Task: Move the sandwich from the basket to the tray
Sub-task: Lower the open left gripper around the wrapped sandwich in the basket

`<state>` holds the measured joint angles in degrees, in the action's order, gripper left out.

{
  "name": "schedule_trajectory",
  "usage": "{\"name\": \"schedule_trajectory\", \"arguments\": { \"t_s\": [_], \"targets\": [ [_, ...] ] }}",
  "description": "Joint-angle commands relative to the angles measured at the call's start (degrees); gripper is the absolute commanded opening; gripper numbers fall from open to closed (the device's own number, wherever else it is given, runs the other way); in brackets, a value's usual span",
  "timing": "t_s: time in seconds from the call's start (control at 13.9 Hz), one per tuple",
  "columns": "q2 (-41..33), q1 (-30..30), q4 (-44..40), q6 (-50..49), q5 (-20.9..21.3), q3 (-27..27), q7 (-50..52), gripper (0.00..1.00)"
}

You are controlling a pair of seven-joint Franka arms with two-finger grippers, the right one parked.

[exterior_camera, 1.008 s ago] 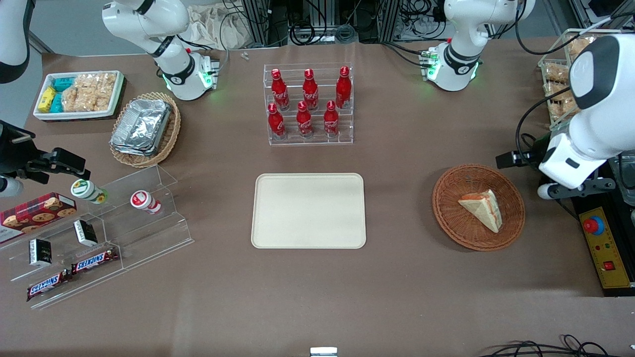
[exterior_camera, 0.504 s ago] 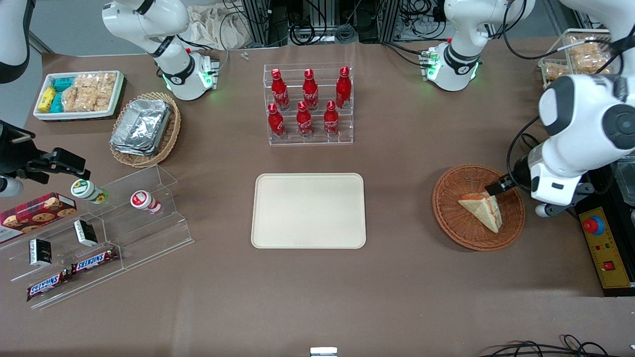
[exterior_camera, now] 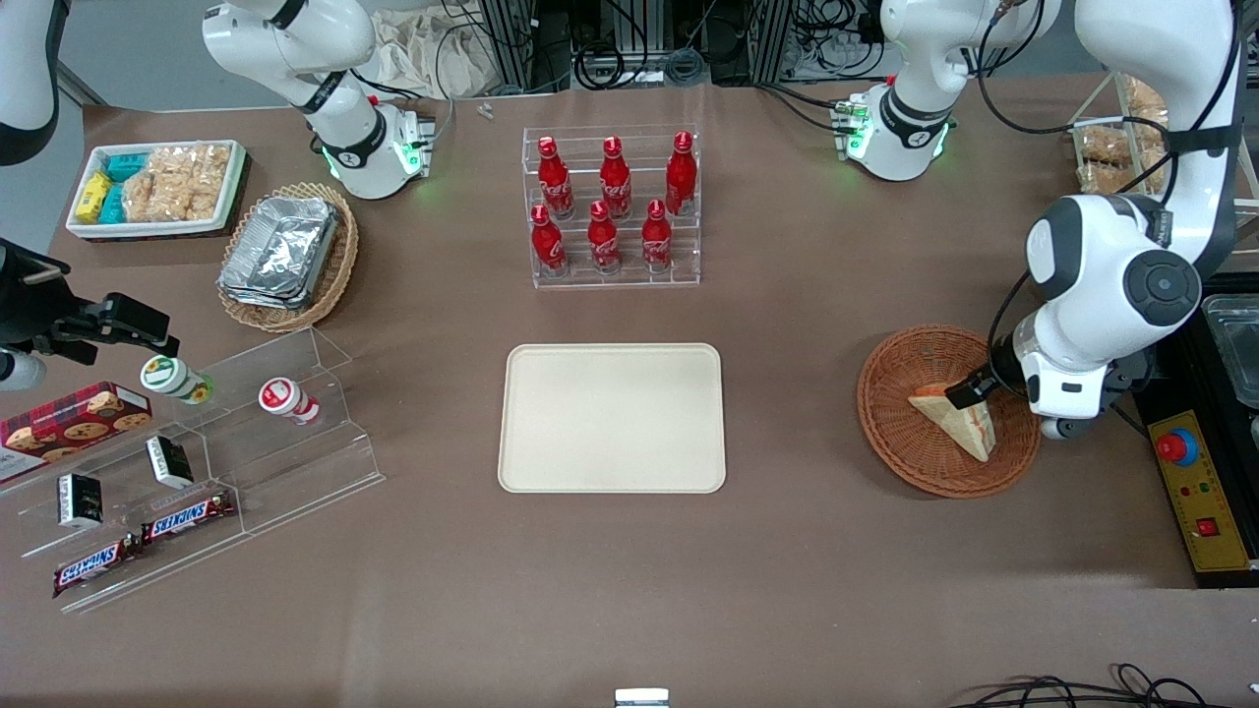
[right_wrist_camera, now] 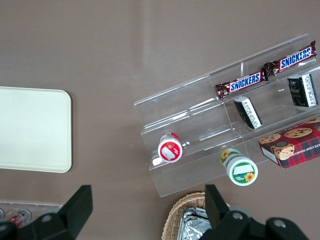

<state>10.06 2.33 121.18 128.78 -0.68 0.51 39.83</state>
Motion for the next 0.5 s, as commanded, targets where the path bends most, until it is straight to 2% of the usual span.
{"name": "schedule_trajectory", "arguments": {
  "t_s": [0.0,0.43],
  "targets": [
    [-0.66,-0.39,4.14,4.63,1.47,0.28,1.57,1.0],
    [2.42,-0.39,5.29,9.03,2.52,1.07,1.57,1.0]
  ]
}}
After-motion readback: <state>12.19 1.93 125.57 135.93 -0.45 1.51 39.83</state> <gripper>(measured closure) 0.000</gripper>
